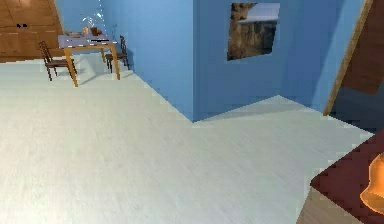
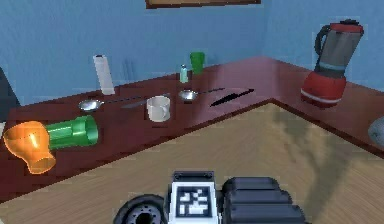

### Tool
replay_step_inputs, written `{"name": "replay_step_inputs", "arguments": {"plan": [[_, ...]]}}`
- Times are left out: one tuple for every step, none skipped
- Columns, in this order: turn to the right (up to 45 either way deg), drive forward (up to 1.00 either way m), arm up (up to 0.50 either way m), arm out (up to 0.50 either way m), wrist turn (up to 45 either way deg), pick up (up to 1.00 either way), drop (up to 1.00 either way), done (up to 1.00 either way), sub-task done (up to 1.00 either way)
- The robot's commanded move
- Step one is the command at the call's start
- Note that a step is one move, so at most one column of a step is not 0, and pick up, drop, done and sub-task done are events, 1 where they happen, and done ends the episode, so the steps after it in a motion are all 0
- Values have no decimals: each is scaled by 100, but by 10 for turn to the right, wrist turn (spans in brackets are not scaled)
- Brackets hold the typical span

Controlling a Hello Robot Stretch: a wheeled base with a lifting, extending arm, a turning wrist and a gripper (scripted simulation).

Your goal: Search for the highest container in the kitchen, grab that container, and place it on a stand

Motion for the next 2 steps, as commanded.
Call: {"name": "replay_step_inputs", "arguments": {"plan": [[0,0,0,44,0,0,0,0,0],[0,0,0,0,450,0,0,0,0]]}}
